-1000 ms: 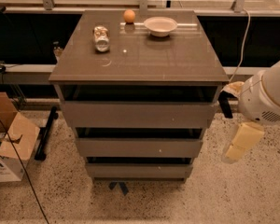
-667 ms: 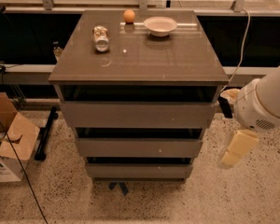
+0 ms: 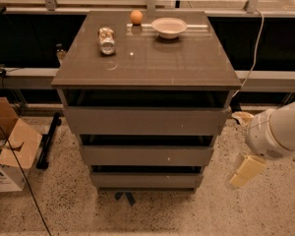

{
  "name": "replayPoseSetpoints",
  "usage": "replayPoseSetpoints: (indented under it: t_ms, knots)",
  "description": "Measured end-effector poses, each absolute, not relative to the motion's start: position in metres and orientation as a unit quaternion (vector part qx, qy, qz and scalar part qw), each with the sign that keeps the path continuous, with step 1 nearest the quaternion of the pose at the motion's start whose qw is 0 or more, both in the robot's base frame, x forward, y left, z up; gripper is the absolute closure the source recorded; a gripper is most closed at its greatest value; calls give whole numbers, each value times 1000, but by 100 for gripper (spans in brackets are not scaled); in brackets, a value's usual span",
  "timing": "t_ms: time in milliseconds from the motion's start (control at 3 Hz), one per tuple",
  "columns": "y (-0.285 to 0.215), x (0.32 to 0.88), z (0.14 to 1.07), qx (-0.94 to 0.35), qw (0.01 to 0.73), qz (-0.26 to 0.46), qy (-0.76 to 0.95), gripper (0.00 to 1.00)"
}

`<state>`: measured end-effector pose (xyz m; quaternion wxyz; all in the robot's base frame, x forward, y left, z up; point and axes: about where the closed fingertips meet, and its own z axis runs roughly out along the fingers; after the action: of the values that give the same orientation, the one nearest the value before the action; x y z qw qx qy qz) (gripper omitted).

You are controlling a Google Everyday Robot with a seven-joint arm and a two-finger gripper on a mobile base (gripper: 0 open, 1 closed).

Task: Open bottom drawer

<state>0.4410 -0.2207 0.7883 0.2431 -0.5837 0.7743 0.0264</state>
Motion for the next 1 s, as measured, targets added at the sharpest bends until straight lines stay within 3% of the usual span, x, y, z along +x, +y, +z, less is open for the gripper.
replayPoseSetpoints:
  t_ms: [1000]
  knots:
    - [-232,453,722,-576,245,37,779,0]
